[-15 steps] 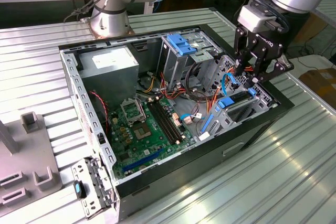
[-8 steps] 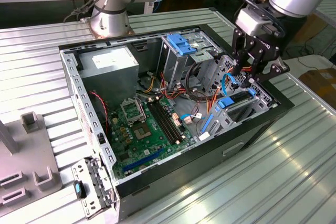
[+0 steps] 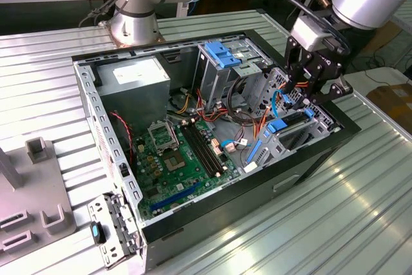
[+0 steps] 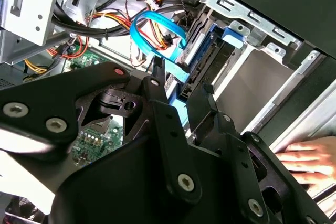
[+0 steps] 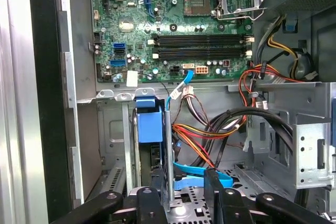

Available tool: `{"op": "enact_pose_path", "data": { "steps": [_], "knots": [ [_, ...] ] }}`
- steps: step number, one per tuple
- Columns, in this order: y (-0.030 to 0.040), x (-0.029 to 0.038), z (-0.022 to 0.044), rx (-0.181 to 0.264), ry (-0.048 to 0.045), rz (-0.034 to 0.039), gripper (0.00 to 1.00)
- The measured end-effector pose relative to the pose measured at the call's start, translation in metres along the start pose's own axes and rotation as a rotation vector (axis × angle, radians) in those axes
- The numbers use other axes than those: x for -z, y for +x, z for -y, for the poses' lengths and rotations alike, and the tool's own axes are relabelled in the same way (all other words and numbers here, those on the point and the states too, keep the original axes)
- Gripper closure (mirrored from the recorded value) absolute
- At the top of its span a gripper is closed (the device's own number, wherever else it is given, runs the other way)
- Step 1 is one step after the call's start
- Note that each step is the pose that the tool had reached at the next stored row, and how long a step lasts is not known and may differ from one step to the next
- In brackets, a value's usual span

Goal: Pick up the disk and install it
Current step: 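Insert the first disk wire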

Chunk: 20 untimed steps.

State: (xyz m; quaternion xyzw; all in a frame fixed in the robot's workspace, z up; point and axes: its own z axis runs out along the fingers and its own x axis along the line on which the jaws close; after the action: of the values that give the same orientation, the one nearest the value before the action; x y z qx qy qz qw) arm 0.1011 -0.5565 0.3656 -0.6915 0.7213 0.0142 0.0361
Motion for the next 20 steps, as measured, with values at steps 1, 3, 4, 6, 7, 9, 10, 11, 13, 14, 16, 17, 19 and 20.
{"op": "enact_pose_path", "data": {
  "steps": [1,3,4,6,7,9,10,11,13,14,16,17,19,20],
  "knots": [
    [0.0,0.0,0.0,0.0,0.0,-0.0001,0.56],
    [0.0002,-0.0008,0.0,0.0,-0.0003,0.0072,0.56],
    [0.0002,-0.0023,-0.0001,-0.001,-0.0006,0.0162,0.56],
    [0.0003,-0.0039,-0.0001,-0.001,-0.001,0.0258,0.56],
    [0.0004,-0.0049,-0.0001,-0.001,-0.0015,0.0361,0.56],
    [0.0005,-0.0077,0.0069,-0.002,-0.0042,0.0456,0.56],
    [0.001,-0.0085,0.0084,-0.002,-0.0053,0.0456,0.56],
    [0.0027,-0.0106,0.0087,-0.002,-0.0081,0.0471,0.56],
    [0.003,-0.012,0.0087,-0.002,-0.0113,0.0493,0.56],
    [0.003,-0.012,0.0087,-0.002,-0.0113,0.0493,0.56],
    [0.003,-0.0121,0.0087,-0.003,-0.0114,0.0494,0.56],
    [0.003,-0.0122,0.0087,-0.002,-0.0114,0.0494,0.56],
    [0.003,-0.0122,0.0087,-0.002,-0.0114,0.0495,0.56],
    [0.003,-0.0122,0.0087,-0.002,-0.0114,0.0494,0.56]
  ]
}}
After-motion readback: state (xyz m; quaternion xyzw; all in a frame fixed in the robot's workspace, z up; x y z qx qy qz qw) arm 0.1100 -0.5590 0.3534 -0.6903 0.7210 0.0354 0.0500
